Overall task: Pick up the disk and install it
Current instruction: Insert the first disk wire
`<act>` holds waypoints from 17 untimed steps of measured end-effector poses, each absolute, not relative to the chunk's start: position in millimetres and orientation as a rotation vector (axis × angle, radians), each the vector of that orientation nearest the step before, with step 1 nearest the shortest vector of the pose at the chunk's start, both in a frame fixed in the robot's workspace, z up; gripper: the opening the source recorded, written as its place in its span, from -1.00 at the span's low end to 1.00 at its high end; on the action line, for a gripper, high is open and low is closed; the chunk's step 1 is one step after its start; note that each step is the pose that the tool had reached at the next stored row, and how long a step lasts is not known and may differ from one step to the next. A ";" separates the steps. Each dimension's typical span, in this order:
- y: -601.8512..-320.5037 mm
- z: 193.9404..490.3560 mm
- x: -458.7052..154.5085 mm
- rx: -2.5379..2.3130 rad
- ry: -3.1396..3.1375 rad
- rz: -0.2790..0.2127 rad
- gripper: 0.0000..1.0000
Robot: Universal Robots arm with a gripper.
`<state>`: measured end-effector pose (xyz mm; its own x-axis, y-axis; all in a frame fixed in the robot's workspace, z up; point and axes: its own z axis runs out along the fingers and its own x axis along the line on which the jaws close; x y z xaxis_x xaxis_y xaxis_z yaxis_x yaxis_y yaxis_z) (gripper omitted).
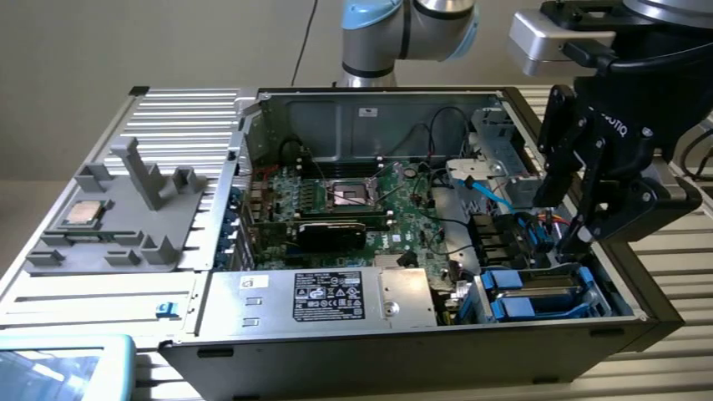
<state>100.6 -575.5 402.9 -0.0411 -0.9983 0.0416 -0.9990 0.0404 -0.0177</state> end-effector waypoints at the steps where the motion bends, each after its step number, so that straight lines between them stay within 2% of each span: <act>1: -574.9 402.5 104.4 2.163 -2.253 0.065 0.15; 17: -555.3 394.3 137.9 2.163 -2.253 0.065 0.15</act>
<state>137.9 -555.3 394.3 -0.0410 -0.9983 0.0418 -0.9990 0.0403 -0.0175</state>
